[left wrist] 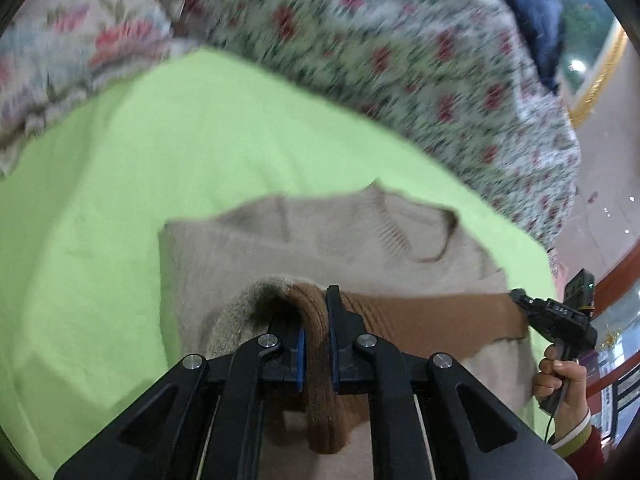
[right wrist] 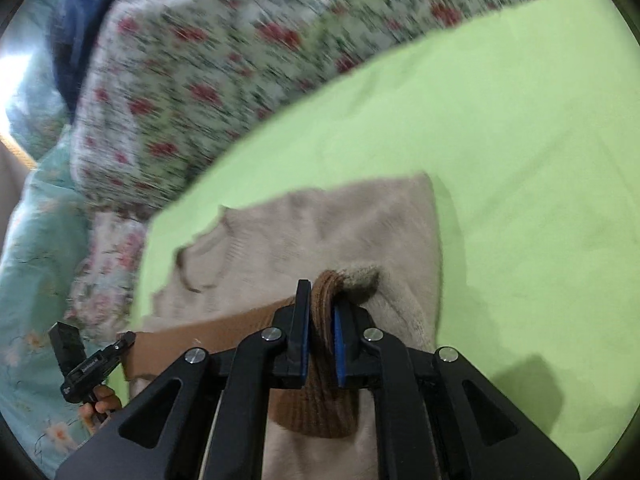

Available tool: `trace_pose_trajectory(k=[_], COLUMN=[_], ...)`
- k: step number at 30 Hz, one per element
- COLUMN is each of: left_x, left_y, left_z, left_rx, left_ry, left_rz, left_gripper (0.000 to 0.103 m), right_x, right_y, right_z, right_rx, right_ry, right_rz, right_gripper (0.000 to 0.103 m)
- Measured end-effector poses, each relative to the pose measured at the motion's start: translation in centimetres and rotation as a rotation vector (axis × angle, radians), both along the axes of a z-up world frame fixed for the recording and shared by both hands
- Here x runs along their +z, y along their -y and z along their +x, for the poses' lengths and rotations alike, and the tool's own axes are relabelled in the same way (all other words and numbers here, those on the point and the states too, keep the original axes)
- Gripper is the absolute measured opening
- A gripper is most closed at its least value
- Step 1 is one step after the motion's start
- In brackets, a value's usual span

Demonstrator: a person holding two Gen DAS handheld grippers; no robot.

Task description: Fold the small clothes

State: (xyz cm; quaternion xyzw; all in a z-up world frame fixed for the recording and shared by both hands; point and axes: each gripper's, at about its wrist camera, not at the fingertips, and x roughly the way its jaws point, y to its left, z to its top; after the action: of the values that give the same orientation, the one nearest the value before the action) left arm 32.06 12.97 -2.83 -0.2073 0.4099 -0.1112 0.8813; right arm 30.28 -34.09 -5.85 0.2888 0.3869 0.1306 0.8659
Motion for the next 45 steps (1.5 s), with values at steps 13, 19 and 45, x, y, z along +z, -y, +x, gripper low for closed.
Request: trace_pose_trajectory(k=[13,19,45], left_x=[-0.6,-1.4,-0.7], left_y=[10.5,12.1,5.2], left_z=[-8.9,-5.2,-16.6], left_rx=[-0.321,-0.338,0.053], left_ry=[0.039,-0.001,0.078], left_rz=[0.034,0.206,-0.103], left_gripper=[0.056,0.046,0.061], right_x=[2.0,-0.1,0.3], right_y=[-9.8,-12.6,-5.3], right_z=[-9.8,-6.5,-12.5], right_rx=[0.457,0.567,0.053], right_ry=[0.144,0.089,0.120], right_rz=[-0.211,-0.383,-0.098], right_gripper=[0.024,0.024,0.033])
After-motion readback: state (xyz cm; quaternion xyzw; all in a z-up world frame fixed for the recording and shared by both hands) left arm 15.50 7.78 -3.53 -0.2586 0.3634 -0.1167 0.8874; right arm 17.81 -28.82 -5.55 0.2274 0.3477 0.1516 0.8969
